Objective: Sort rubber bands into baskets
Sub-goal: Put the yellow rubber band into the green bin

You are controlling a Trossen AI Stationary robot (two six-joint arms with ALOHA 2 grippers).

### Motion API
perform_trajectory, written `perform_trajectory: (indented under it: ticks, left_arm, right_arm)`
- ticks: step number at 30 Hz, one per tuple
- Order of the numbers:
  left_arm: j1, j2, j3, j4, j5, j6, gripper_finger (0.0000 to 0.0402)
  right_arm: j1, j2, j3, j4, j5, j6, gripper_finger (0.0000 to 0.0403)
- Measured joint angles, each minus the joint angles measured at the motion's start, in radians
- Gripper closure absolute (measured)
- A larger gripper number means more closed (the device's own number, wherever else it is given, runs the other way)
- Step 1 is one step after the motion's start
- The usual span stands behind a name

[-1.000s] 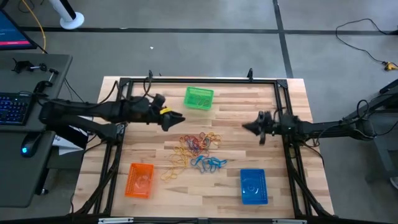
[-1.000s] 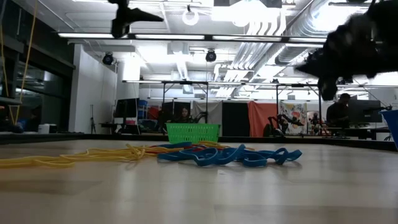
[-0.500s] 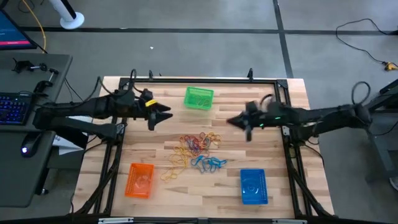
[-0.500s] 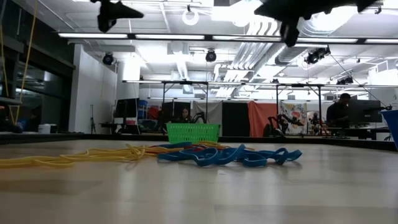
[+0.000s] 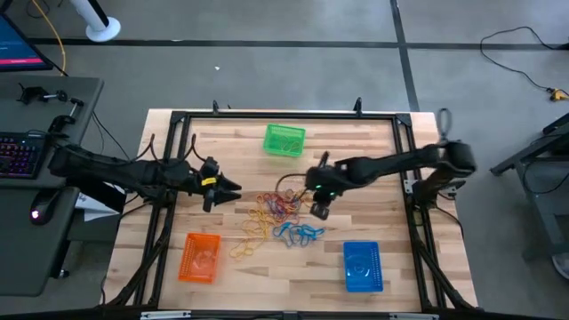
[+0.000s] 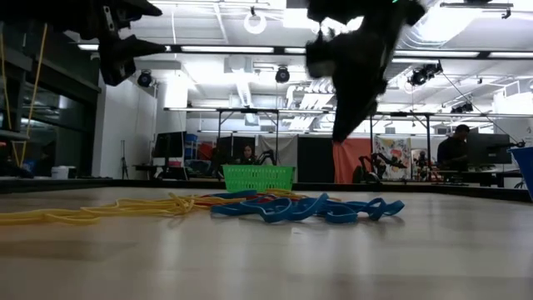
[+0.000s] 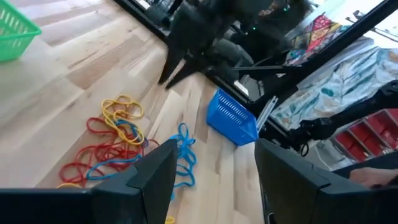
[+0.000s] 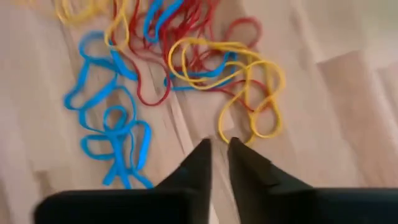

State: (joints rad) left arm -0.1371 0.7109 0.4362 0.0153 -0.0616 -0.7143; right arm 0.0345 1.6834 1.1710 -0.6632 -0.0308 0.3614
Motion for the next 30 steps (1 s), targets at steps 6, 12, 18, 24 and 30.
perform_trajectory:
  ticks: [6,12,18,24,30]
  left_arm:
    - [0.000,0.000,0.000,0.014,0.000,0.052,0.0193]
    - [0.000,0.000,0.000,0.013,0.000,0.063,0.0193]
    - [0.000,0.000,0.000,0.012,-0.023,0.064,0.0193]
    - [0.000,0.000,0.001,0.012,-0.045,0.054,0.0193]
    - [0.000,0.000,0.001,0.012,-0.060,0.016,0.0193]
  right_arm:
    - [-0.002,0.183,0.113,-0.101,0.041,-0.160,0.0251]
    - [-0.004,0.261,0.124,-0.107,0.070,-0.231,0.0215]
    - [-0.036,0.268,0.124,-0.075,0.102,-0.243,0.0231]
    - [-0.065,0.268,0.124,-0.080,0.079,-0.281,0.0256]
    - [-0.068,0.268,0.124,-0.080,0.022,-0.364,0.0263]
